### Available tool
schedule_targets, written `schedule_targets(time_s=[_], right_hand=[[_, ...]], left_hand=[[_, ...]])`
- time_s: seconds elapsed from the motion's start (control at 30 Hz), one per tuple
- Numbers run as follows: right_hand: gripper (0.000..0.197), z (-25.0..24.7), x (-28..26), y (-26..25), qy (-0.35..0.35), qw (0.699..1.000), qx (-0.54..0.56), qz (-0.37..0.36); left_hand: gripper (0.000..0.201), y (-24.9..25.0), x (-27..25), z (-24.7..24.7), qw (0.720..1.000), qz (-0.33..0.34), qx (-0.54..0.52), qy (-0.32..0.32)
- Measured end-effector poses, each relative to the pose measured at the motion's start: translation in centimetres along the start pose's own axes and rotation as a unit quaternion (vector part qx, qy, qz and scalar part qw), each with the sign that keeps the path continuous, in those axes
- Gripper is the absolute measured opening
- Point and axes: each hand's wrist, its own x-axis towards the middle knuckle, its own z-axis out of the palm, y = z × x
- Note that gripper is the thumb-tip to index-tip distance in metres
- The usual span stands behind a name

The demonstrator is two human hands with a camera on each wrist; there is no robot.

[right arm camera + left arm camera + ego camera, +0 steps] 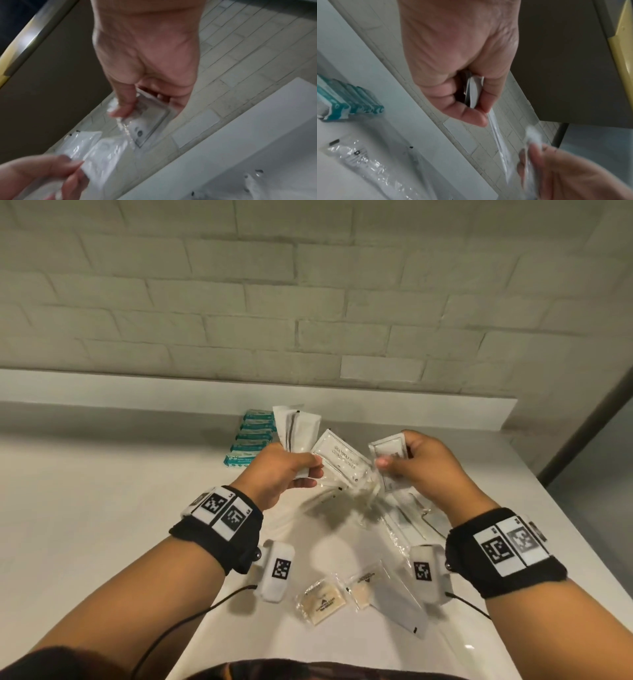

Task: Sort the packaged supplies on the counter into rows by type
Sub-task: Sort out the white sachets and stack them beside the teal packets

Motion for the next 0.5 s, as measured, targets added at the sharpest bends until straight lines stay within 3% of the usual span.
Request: schedule_targets(time_s=[0.07, 0.13, 0.17, 0.23, 0.33, 0.4, 0.5], right_hand=[[0.018, 0.2, 0.2, -0.8, -0.076, 0.997, 0.031, -0.005], [0.019, 1.4, 0.4, -1.1, -0.139, 0.990, -0.026, 0.006], [0.023, 2.0, 0.5, -1.1, -0.138, 0.987, -0.078, 0.012], [0.039, 2.9, 0.8, -0.4, -0.068, 0.990, -0.122, 0.019], [0.059, 2.8, 0.9, 0.4, -0.006, 0.993, 0.107, 0.047], [0.048, 2.8, 0.8, 0.1, -0.034, 0.967, 0.244, 0.061], [0.030, 3.6, 0.7, -0.7, -0.069, 0.966, 0.245, 0.050]], left_hand=[[0.004, 0.1, -0.3, 0.6, 0.999, -0.007, 0.014, -0.034], [0.004, 0.1, -0.6, 1.4, 0.997, -0.013, -0.003, -0.071], [0.007, 0.2, -0.7, 1.8, 0.996, -0.018, -0.021, -0.083], [0.015, 0.3, -0.8, 1.9, 0.991, -0.042, -0.081, -0.093], [0.026, 0.0, -0.9, 1.2, 0.981, -0.070, -0.149, -0.105], [0.027, -0.4, -1.0, 0.9, 0.985, -0.056, -0.128, -0.099], [0.023, -0.8, -1.3, 1.3, 0.989, -0.038, -0.098, -0.109]])
